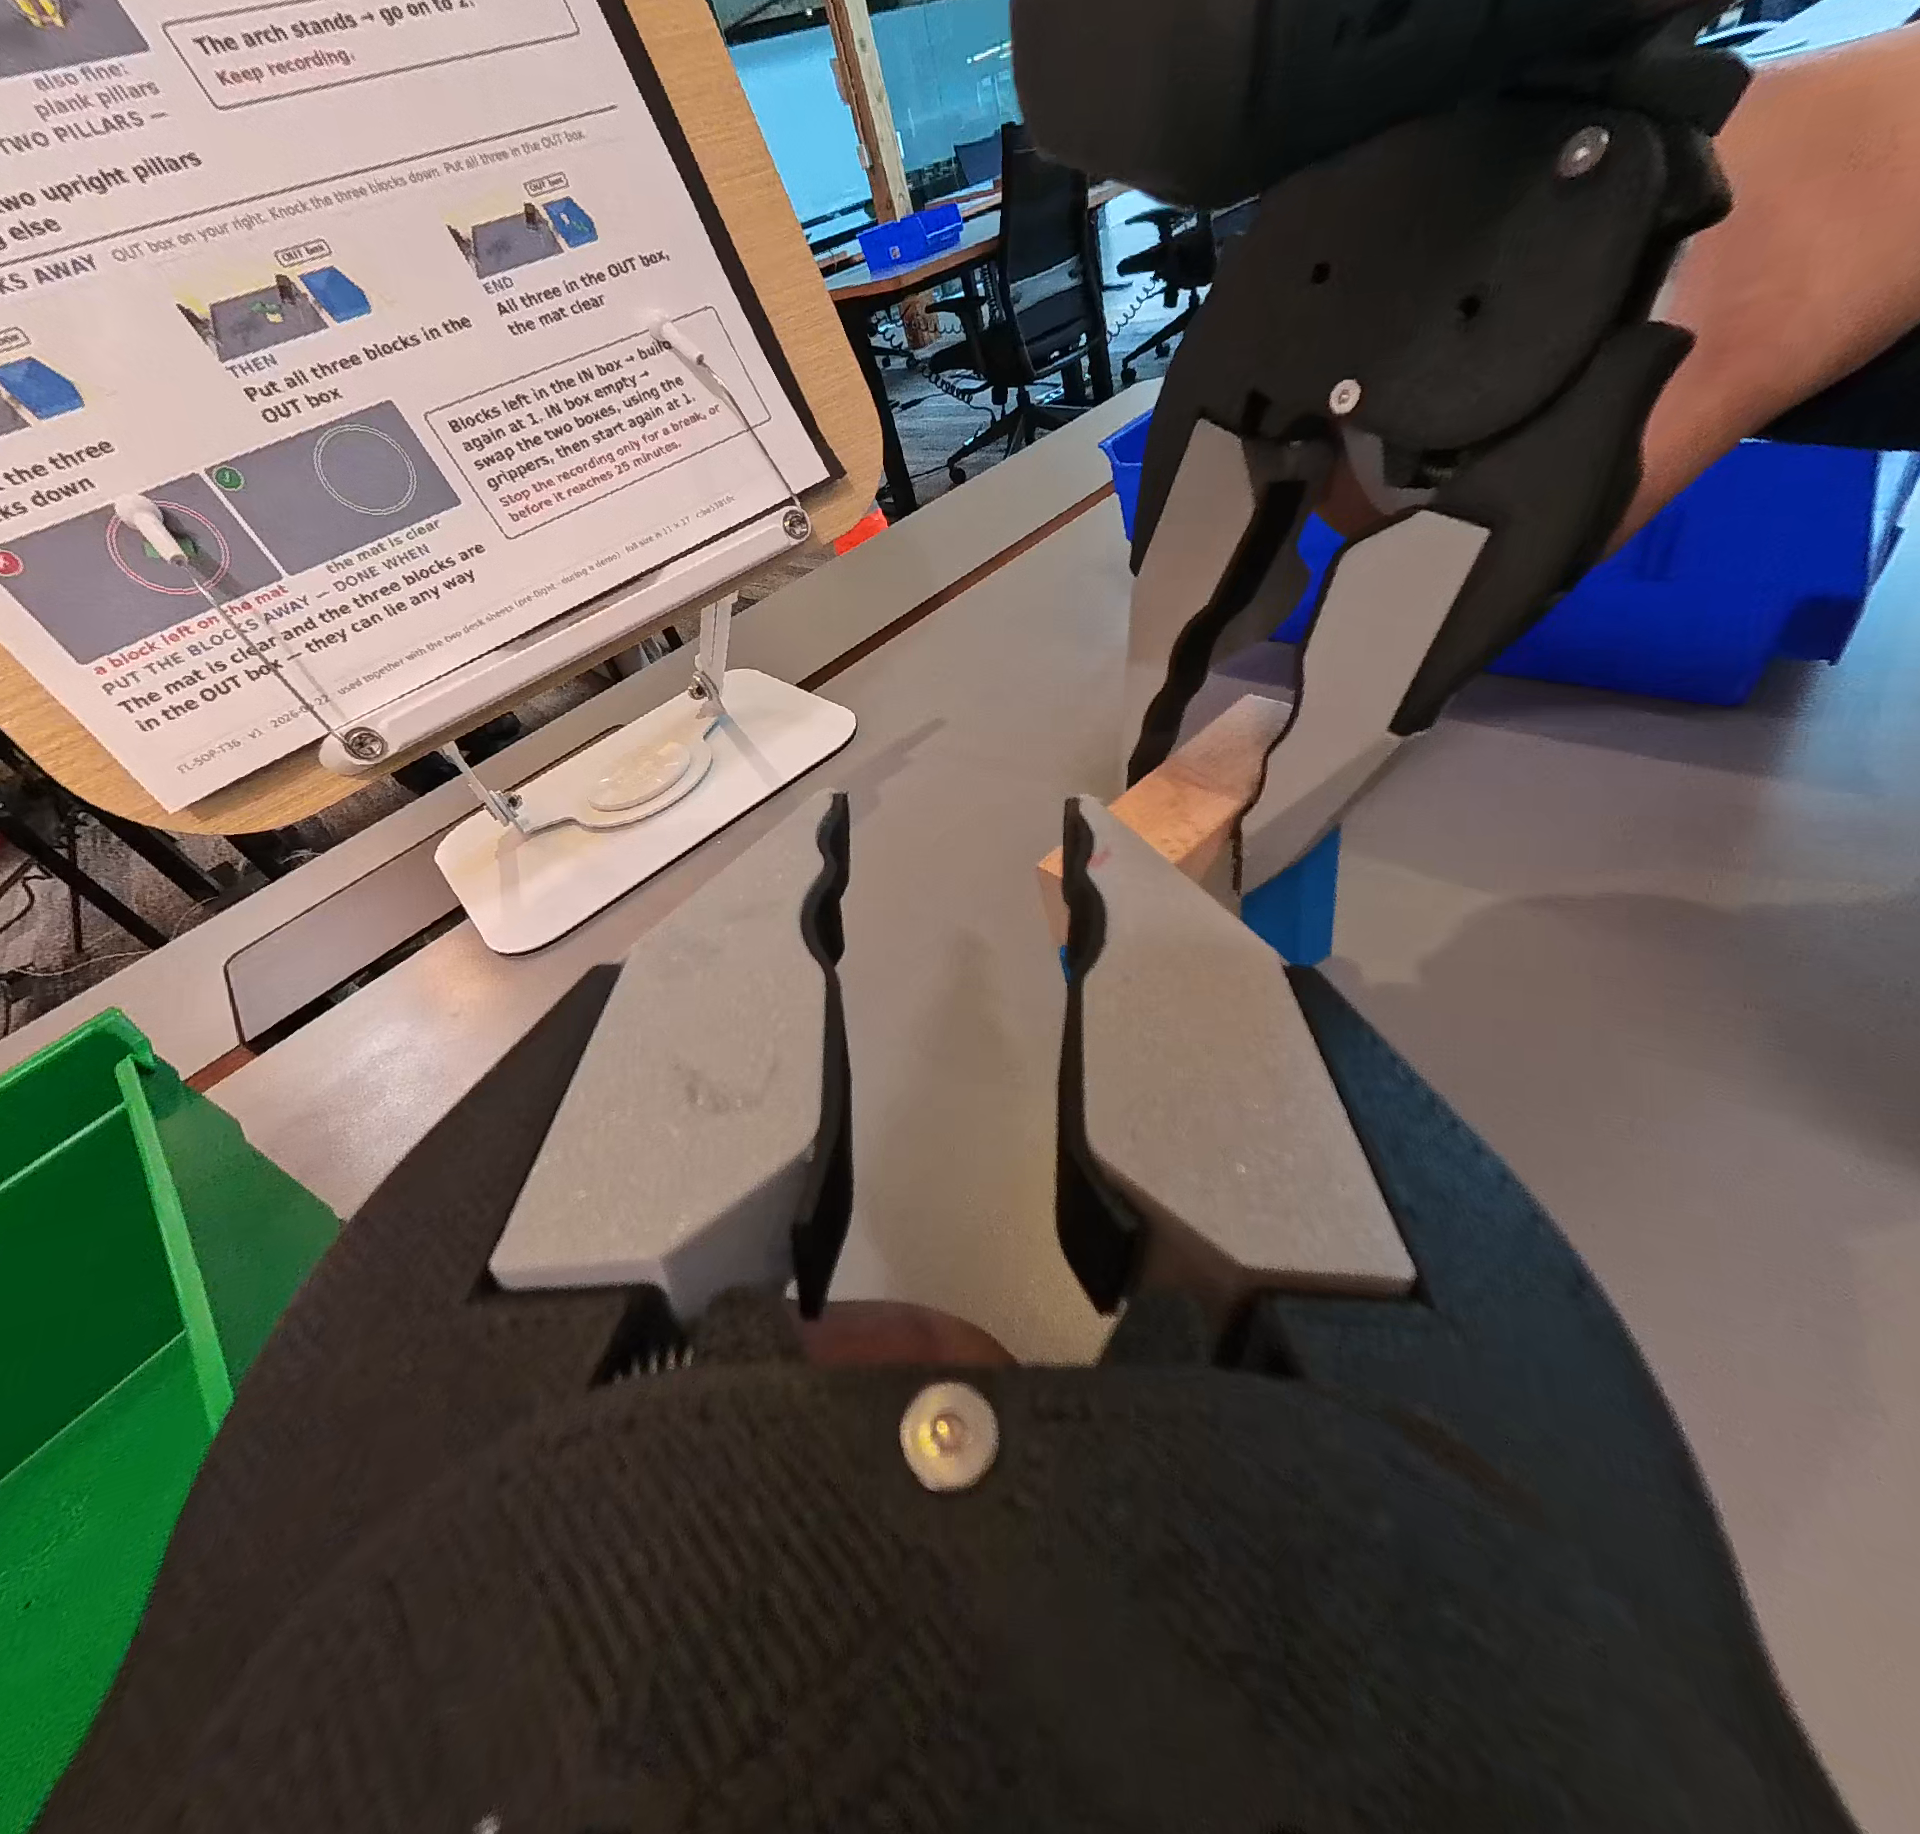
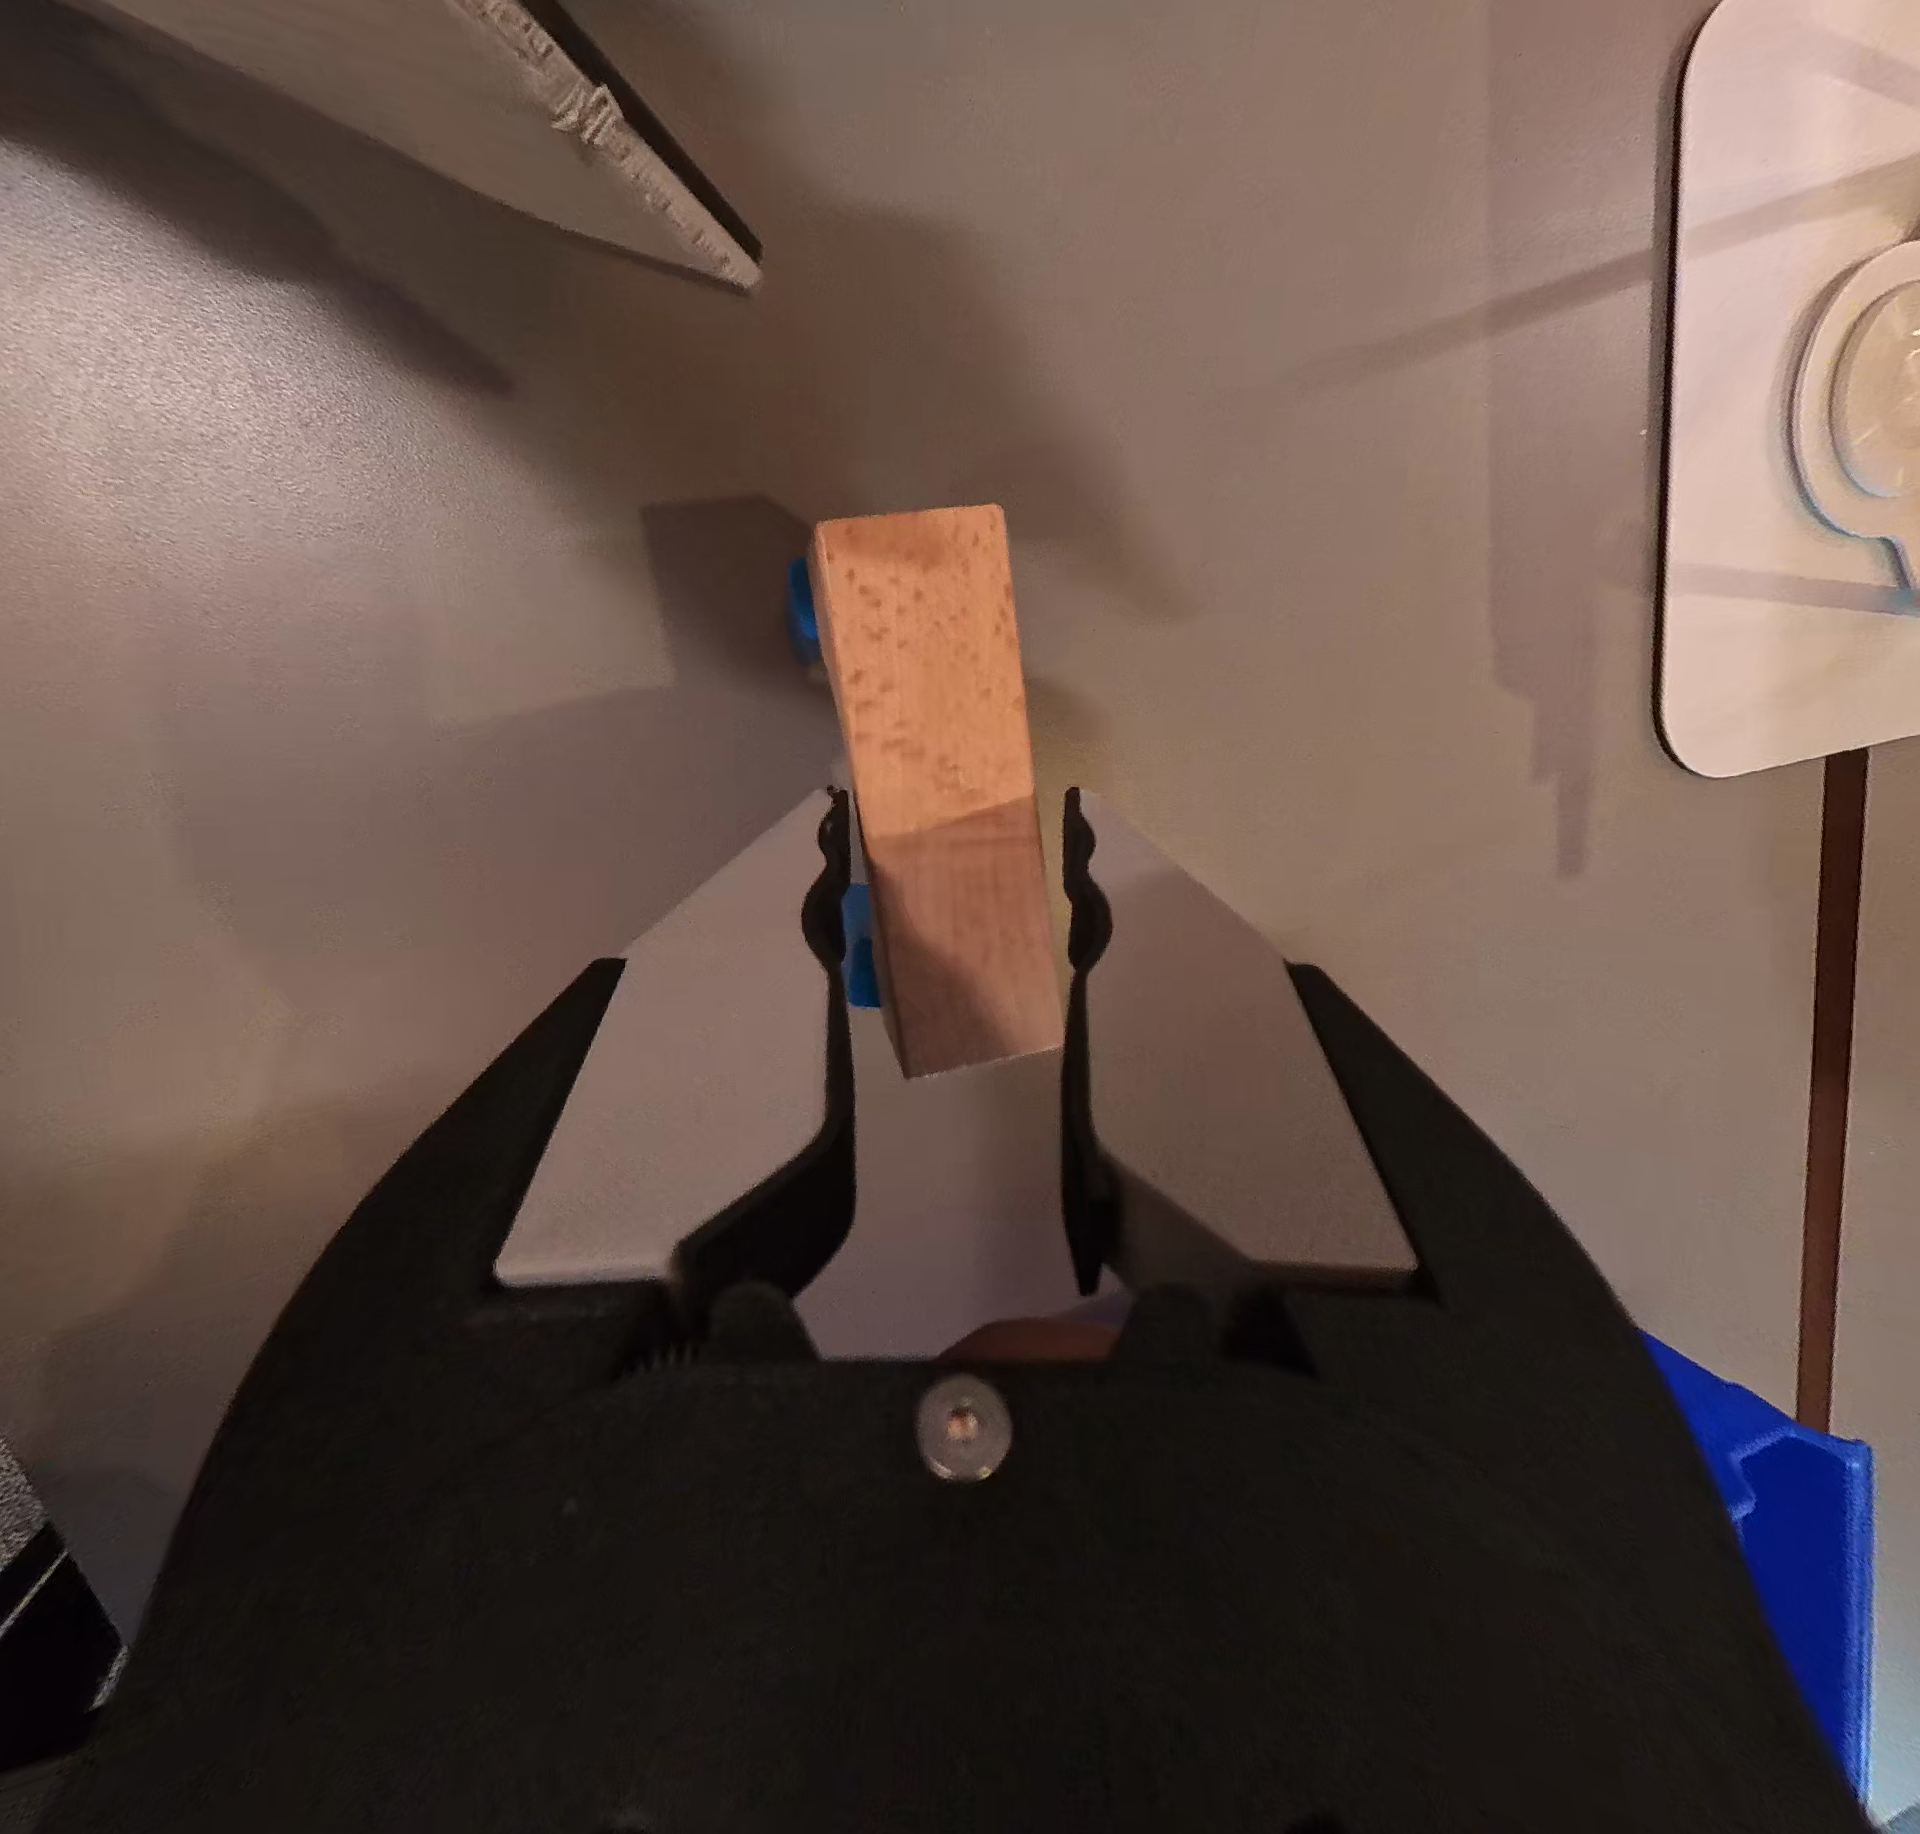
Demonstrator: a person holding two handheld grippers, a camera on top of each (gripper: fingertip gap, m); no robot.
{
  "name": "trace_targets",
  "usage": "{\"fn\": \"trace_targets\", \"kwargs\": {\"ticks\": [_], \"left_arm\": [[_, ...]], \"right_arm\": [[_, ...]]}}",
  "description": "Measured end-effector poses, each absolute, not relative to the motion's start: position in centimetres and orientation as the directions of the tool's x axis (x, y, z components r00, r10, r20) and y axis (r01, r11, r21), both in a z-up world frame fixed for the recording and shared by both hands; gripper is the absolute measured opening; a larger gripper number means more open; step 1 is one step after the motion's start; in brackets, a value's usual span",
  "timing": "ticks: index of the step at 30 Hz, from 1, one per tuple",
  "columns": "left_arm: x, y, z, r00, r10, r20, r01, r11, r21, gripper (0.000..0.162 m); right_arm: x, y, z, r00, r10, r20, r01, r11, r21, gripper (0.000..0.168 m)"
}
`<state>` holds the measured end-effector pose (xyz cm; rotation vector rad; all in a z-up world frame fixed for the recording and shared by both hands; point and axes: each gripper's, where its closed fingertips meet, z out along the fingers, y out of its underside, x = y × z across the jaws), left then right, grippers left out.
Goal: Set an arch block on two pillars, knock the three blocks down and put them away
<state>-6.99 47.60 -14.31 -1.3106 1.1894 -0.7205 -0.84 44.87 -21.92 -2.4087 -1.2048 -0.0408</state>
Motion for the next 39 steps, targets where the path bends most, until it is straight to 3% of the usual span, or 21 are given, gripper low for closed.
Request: {"fn": "trace_targets", "kwargs": {"ticks": [6,14,19,26,39], "left_arm": [[-7.0,47.6,-14.4,0.291,-0.925,-0.243,-0.218,0.183,-0.959,0.039],[-6.9,47.6,-15.4,0.267,-0.940,-0.211,-0.251,0.143,-0.957,0.040],[-7.1,48.5,-16.2,0.294,-0.939,-0.178,-0.283,0.092,-0.955,0.033],[-6.9,49.3,-17.6,0.311,-0.931,-0.189,-0.324,0.083,-0.942,0.030],[-7.4,49.5,-18.7,0.321,-0.929,-0.185,-0.336,0.070,-0.939,0.031]], "right_arm": [[-0.8,44.9,-20.9,0.620,0.749,0.233,0.765,-0.512,-0.390,0.041],[-0.2,43.0,-16.3,0.728,0.664,0.169,0.592,-0.484,-0.644,0.040],[2.6,40.3,-18.4,0.851,0.507,0.138,0.420,-0.499,-0.758,0.014],[4.4,39.8,-23.4,0.932,0.341,0.122,0.312,-0.583,-0.750,0.010],[4.9,42.6,-24.7,0.946,0.285,0.153,0.297,-0.577,-0.761,0.002]]}}
